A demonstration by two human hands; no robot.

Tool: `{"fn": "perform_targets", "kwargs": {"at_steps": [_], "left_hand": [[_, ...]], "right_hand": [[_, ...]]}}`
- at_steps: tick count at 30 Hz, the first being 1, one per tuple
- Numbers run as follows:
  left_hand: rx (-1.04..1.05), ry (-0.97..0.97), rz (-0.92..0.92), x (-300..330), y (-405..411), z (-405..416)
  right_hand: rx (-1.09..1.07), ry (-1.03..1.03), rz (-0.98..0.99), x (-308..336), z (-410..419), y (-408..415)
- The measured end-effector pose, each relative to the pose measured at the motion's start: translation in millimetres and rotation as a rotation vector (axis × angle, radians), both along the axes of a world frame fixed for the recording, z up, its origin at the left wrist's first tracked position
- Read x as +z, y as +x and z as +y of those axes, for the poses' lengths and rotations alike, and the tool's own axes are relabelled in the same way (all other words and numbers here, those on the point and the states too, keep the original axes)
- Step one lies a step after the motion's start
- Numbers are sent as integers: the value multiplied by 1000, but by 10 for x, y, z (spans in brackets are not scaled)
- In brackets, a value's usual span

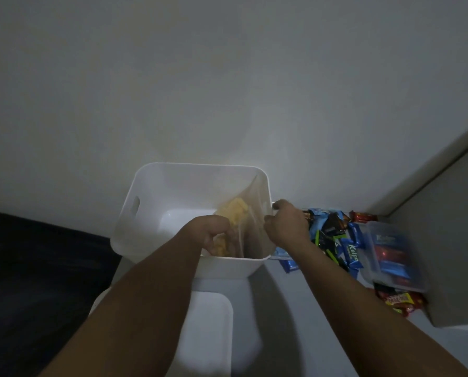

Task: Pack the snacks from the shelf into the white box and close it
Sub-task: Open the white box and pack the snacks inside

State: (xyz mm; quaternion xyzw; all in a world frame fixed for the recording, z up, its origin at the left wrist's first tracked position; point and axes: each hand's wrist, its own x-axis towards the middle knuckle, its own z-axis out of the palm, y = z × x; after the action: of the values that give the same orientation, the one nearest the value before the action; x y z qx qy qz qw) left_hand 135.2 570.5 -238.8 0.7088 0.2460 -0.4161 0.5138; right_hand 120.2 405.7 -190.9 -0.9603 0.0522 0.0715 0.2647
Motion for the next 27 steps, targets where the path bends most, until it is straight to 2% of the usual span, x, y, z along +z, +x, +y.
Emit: {"fn": "perform_targets", "kwargs": {"at_steps": [2,7,13,18,22,24,27], "left_hand": [[18,-73,-3,8,0,-77],[44,-111,-27,-21,27,-112],[44,-93,-27,-7,28,-130],[100,50,-96,95,9,-127],[177,88,-170,178,6,-103],[168,142,-206,240,-2,-146],[227,241,-356,359,16,-306]], "right_hand": [[33,83,49,-53,-31,32],[48,245,55,-60,-118,67],[72,283,56,-81,-167,66],[46,407,175,-98,-277,79],[-12,494,202,-26,-414,59],[-16,495,206,30,-535,53],[-9,460,199,105,-768,20]]}}
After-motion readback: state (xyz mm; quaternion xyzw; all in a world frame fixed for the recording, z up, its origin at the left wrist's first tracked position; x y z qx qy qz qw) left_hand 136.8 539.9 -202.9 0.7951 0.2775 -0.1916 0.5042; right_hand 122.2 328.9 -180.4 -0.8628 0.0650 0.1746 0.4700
